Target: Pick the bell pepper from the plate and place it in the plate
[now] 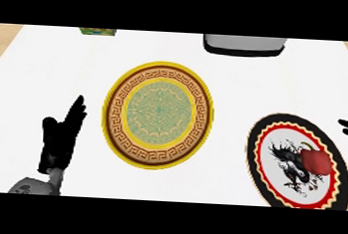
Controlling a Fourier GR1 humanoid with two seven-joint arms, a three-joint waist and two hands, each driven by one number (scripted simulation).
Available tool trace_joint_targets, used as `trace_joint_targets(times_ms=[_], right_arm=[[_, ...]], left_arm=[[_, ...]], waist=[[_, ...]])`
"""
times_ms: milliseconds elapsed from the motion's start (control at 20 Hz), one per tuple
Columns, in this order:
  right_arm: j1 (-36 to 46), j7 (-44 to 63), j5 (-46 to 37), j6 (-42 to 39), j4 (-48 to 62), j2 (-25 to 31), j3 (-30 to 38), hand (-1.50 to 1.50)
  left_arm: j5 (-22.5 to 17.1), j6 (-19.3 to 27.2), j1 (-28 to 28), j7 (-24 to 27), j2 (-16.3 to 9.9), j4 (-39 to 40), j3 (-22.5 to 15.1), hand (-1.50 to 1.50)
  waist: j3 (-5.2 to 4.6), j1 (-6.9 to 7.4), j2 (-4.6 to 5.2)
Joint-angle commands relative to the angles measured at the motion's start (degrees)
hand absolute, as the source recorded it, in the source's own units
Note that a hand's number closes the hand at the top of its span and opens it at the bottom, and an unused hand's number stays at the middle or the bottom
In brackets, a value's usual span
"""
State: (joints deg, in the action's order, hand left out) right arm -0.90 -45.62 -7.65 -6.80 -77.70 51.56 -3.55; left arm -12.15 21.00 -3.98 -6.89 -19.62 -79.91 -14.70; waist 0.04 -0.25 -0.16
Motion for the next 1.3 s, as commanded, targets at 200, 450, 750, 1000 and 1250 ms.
trace_joint_targets(times_ms=[200,450,750,1000,1250], right_arm=[[-2.27,15.19,-9.91,-3.25,-11.89,9.26,-2.36,-1.50],[2.39,23.34,-14.96,-10.39,-12.90,9.05,-7.31,-1.50],[3.33,27.95,-20.56,-13.95,-12.38,3.68,-7.74,-1.50],[6.00,29.17,-25.91,-16.02,-10.65,-2.39,-8.00,-1.50],[8.53,25.67,-31.01,-18.32,-5.79,-5.58,-7.30,-1.50]], left_arm=[[-0.05,-0.11,3.84,-2.38,-0.58,-4.51,0.30,0.00],[2.65,0.76,-1.46,-5.15,1.69,-2.42,-1.11,0.00],[3.15,-1.58,3.37,-2.92,1.21,-4.77,1.45,0.00],[2.79,-4.84,0.21,-4.12,1.45,-1.20,5.62,0.00],[6.70,-4.07,0.51,-3.55,4.98,-1.68,4.26,0.00]], waist=[[-0.18,-0.18,-0.31],[-0.09,0.28,0.17],[-0.06,0.38,0.09],[-0.05,0.35,0.15],[-0.04,0.42,0.16]])
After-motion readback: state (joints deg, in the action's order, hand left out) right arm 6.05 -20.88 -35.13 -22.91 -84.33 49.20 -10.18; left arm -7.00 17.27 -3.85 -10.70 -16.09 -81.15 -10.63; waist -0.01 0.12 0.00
